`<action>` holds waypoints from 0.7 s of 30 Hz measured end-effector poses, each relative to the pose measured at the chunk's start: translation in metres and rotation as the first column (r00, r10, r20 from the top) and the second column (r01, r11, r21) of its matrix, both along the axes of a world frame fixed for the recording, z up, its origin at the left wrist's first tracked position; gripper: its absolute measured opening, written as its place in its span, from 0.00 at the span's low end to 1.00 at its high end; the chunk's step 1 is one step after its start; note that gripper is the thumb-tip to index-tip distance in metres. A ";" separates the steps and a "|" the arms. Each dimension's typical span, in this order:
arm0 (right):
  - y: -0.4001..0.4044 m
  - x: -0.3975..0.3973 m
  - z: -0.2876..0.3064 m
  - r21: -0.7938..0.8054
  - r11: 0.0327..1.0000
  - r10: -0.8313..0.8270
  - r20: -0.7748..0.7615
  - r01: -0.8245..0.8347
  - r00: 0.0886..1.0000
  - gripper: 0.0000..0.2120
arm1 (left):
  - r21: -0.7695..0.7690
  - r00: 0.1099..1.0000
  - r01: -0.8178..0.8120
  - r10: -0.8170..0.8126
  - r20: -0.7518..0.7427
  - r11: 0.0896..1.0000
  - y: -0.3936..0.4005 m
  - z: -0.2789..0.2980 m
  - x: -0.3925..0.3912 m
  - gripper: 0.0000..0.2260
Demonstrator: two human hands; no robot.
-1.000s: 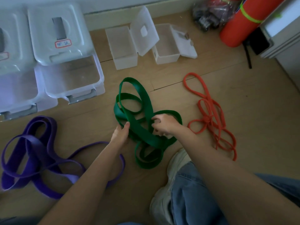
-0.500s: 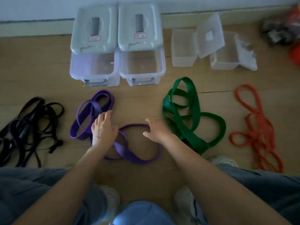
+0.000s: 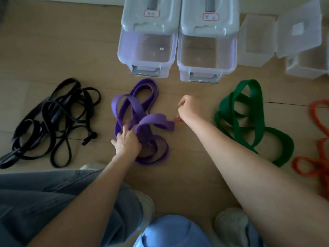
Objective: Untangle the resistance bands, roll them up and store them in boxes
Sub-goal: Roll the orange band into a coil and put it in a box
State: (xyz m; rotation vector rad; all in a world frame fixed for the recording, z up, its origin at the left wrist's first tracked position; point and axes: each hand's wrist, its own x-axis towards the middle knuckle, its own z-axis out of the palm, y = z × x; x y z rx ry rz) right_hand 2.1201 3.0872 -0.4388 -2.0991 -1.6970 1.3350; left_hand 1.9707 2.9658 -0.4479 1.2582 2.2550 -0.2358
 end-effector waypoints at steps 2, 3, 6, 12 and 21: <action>0.020 -0.010 0.002 0.097 0.988 -0.111 -0.116 0.122 0.987 0.10 | -0.043 0.992 0.109 -0.106 0.063 0.993 -0.013 0.000 0.006 0.19; 0.024 -0.013 0.001 0.094 0.994 -0.045 -0.110 0.055 0.993 0.09 | -0.045 0.981 0.169 -0.164 0.104 0.985 -0.017 0.002 0.009 0.16; 0.005 -0.006 -0.014 -0.031 0.945 0.328 0.104 -0.326 0.939 0.13 | 0.046 0.919 0.285 -0.286 0.270 0.958 -0.017 0.008 0.008 0.15; -0.032 0.029 -0.017 0.056 0.926 0.378 -0.135 -0.374 0.916 0.18 | 0.407 0.936 0.284 -0.343 0.077 0.868 -0.014 0.031 0.005 0.21; -0.060 0.034 -0.033 -0.174 0.985 0.013 0.056 -0.003 0.998 0.37 | 0.313 0.949 -0.315 0.294 0.115 0.896 0.016 0.016 -0.025 0.29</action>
